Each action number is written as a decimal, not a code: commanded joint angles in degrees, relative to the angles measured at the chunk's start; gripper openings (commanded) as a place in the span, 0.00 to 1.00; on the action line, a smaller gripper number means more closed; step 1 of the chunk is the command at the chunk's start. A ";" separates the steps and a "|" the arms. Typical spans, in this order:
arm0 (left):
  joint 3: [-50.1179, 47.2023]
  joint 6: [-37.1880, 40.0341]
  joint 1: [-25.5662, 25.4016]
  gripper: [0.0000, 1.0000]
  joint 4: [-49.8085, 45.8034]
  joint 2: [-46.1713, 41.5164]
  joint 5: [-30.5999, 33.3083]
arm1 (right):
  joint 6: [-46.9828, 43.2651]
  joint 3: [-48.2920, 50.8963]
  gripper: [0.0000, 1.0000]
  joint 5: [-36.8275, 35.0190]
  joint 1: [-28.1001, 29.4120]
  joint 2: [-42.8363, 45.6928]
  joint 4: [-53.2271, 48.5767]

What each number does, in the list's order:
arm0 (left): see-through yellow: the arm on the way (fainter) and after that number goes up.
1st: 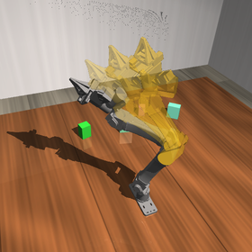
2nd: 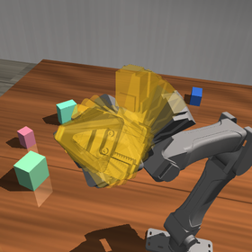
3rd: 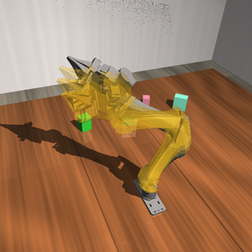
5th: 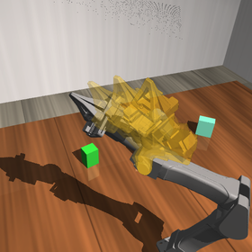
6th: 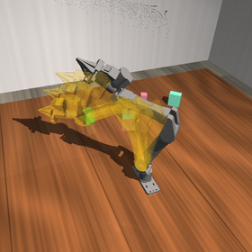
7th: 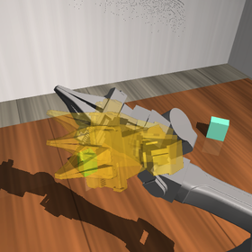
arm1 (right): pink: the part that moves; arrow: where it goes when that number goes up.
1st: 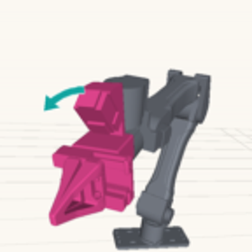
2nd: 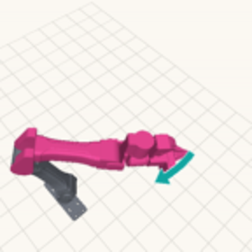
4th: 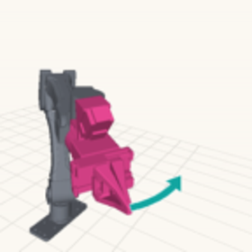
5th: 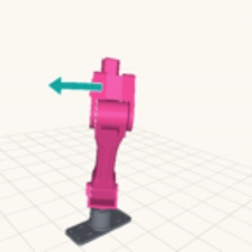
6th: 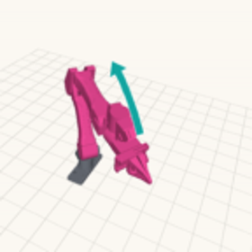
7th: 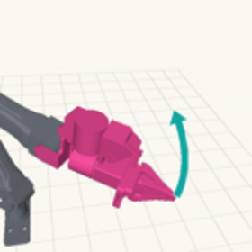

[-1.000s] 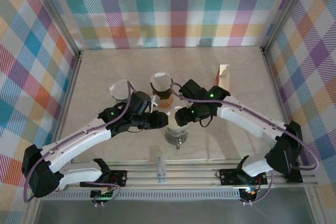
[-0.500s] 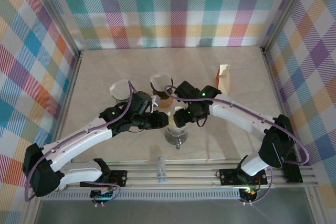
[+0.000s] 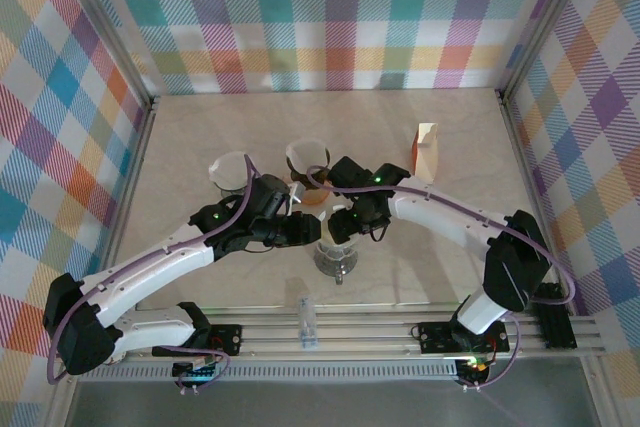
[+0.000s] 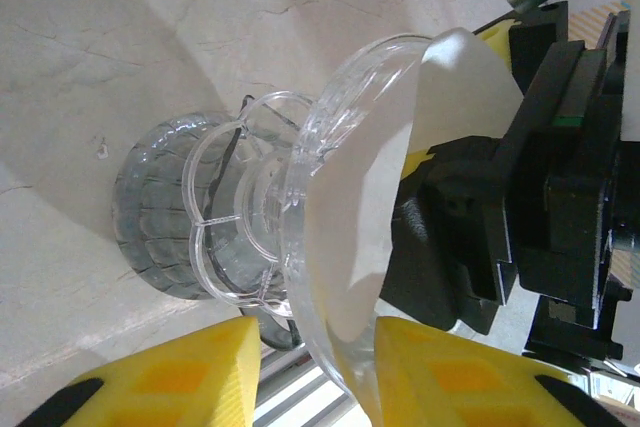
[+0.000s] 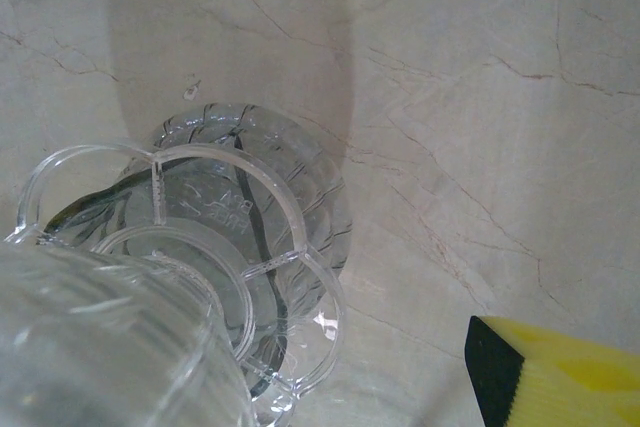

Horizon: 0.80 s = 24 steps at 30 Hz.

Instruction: Place the coffee filter in the dripper

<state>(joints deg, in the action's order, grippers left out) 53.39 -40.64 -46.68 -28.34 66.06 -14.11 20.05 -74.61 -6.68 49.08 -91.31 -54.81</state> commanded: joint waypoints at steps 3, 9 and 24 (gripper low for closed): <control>-0.89 0.14 0.74 0.42 0.09 -1.78 2.08 | -0.82 1.25 0.77 -1.46 0.15 -0.54 1.20; -1.07 -0.43 1.55 0.52 1.95 -2.86 2.87 | -0.58 2.01 0.77 -1.76 0.36 -1.20 2.04; -1.92 -1.54 2.29 0.53 5.85 1.13 2.80 | -0.11 3.15 0.77 -3.38 0.80 -1.64 2.62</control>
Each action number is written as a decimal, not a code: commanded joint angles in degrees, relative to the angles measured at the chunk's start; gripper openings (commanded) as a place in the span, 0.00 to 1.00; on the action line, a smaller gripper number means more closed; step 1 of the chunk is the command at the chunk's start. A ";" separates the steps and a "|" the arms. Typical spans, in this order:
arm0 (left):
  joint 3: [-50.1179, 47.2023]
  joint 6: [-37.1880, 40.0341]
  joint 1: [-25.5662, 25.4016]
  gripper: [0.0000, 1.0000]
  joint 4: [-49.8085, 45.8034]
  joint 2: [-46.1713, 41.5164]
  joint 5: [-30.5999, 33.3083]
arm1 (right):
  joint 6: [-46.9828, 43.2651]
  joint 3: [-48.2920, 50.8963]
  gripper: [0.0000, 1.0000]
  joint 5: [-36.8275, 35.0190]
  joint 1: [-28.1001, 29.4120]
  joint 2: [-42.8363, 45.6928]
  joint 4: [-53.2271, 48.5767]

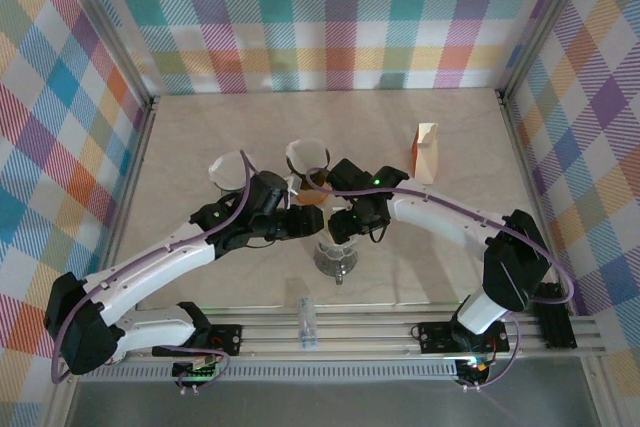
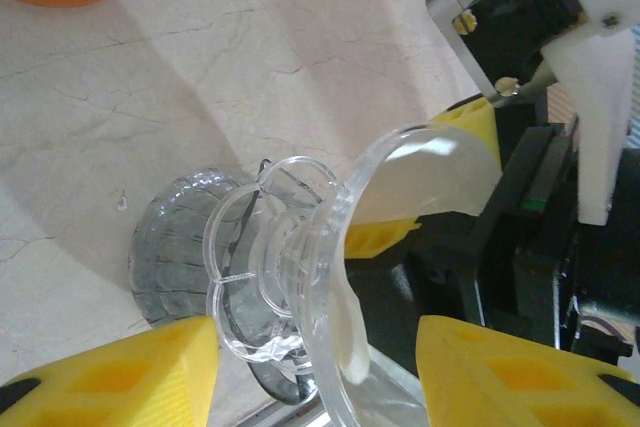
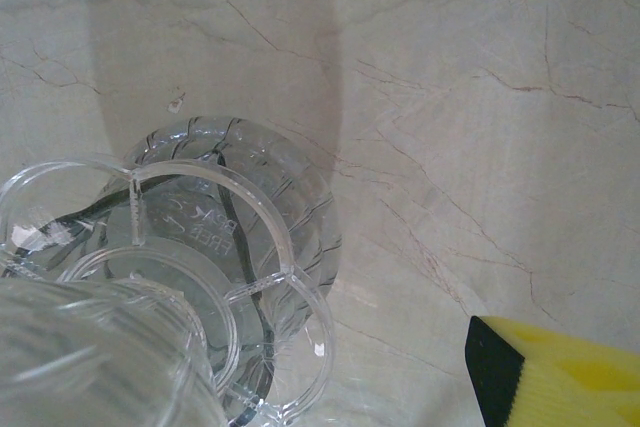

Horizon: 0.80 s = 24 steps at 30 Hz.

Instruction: Place the coffee filter in the dripper

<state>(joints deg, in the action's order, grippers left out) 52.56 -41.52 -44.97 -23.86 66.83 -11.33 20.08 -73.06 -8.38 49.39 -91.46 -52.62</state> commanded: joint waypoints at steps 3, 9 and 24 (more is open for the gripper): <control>-1.45 -0.69 0.61 0.46 1.48 0.34 -1.22 | 0.11 1.82 0.77 -1.85 0.54 -1.51 0.64; -2.43 -0.52 0.59 0.37 -0.10 -0.70 -2.75 | 0.42 1.68 0.77 -1.84 0.54 -1.61 0.84; -1.08 -0.85 0.62 0.46 -1.46 -1.72 -5.09 | 0.74 1.49 0.78 -1.70 0.54 -1.34 0.94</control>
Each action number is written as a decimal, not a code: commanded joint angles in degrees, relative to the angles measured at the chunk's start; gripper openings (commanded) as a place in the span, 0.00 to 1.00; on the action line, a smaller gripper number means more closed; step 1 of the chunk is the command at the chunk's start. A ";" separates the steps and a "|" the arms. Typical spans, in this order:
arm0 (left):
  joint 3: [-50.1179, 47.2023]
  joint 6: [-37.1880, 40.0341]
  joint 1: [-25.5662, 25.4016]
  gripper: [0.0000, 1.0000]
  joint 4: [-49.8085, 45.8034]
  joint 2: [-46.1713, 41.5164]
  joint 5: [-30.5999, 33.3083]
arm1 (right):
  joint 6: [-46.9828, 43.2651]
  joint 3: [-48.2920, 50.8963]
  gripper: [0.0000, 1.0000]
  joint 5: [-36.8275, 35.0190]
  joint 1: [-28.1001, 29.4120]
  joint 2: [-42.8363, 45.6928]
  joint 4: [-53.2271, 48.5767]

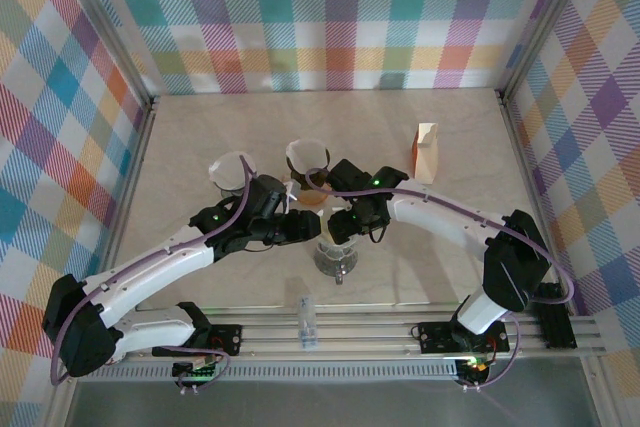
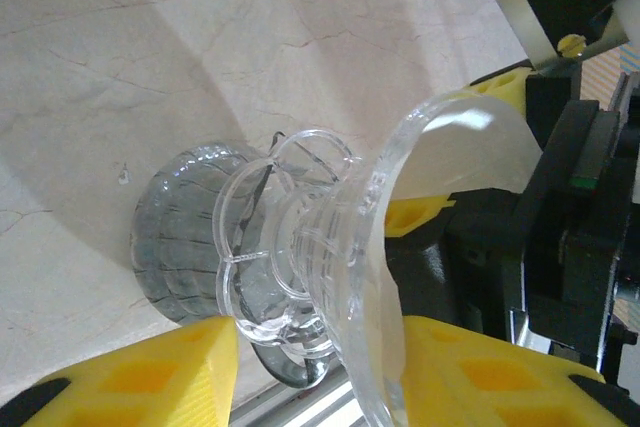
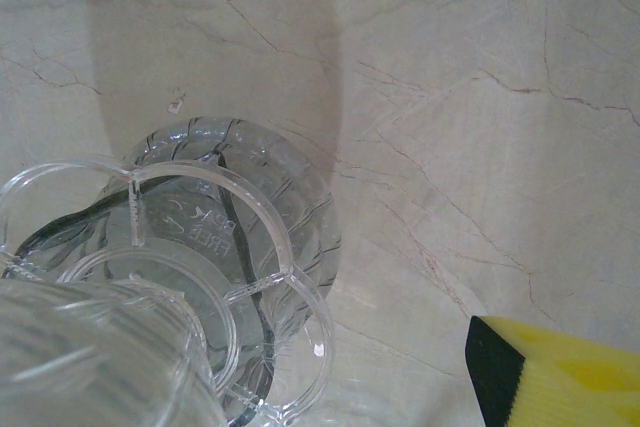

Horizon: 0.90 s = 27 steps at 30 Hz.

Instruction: Place the coffee filter in the dripper

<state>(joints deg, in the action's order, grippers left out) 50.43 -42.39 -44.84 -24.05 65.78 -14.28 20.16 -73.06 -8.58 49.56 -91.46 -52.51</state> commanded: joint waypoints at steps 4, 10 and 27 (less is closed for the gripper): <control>0.30 0.00 0.50 0.38 -1.28 -0.87 -3.60 | 0.88 1.77 0.78 -1.57 0.38 -1.24 1.07; -0.42 0.18 0.50 0.35 -1.83 -1.62 -3.92 | 1.27 1.45 0.78 -1.37 0.36 -1.22 1.67; -1.12 0.36 0.45 0.32 -1.47 -1.00 -3.03 | 2.45 -0.17 0.79 0.37 0.40 1.64 2.76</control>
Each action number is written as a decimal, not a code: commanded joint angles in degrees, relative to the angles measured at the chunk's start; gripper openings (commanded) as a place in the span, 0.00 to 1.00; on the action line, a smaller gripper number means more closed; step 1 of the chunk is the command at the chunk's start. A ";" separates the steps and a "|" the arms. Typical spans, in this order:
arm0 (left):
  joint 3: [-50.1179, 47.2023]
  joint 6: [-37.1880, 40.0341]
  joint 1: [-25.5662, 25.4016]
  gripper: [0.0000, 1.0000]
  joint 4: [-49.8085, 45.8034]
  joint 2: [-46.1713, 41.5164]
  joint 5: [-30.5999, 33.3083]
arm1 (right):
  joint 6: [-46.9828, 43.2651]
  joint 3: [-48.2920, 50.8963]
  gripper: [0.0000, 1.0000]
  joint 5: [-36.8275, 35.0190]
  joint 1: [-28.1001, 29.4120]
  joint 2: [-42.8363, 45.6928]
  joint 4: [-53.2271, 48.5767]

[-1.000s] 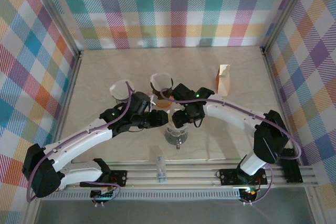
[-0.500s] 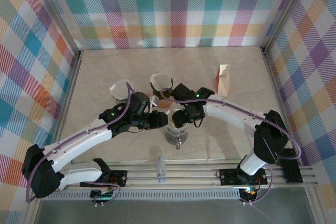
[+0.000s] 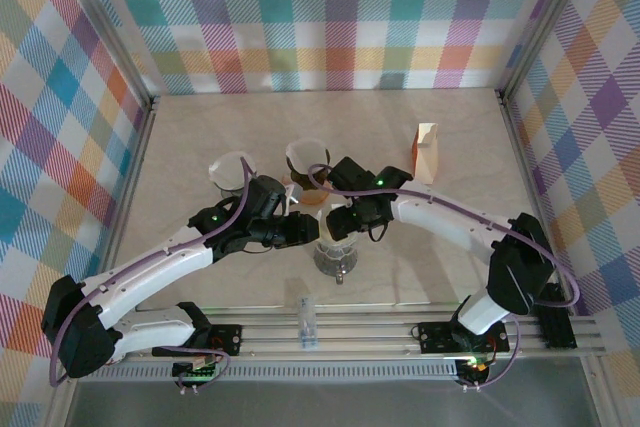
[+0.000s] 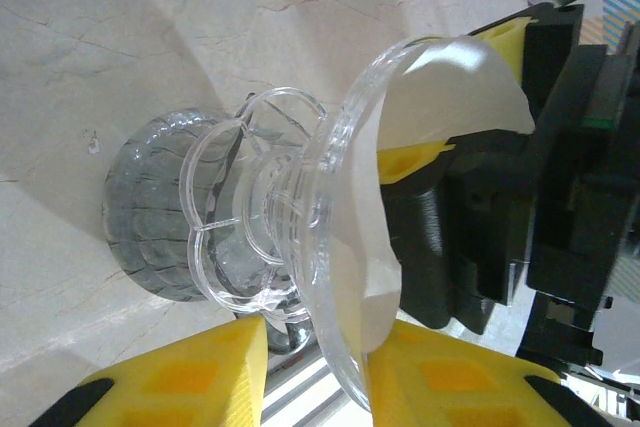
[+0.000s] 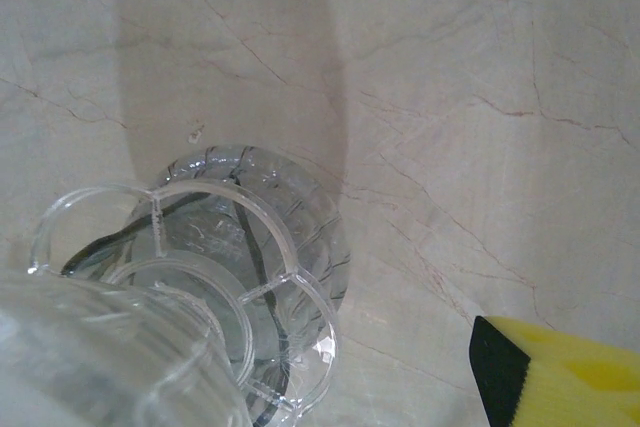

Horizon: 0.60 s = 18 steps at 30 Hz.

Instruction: Place the coffee filter in the dripper

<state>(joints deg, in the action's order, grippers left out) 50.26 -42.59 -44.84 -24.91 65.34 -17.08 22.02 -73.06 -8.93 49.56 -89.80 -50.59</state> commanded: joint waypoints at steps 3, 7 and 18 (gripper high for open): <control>-0.94 0.51 0.48 0.32 -0.62 -0.49 -0.06 | 0.57 0.73 0.79 1.23 0.38 -1.29 0.87; -1.06 0.41 0.49 0.32 -0.48 -0.32 0.03 | 0.83 2.16 0.79 0.87 0.36 -1.96 1.46; -1.16 0.32 0.48 0.32 -0.32 -0.20 0.12 | 1.50 2.82 0.79 0.49 0.37 -0.91 1.66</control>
<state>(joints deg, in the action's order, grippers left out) 50.00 -42.59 -44.84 -24.91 65.34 -17.08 22.28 -71.88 -7.90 49.56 -90.52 -49.39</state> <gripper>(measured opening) 0.324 0.793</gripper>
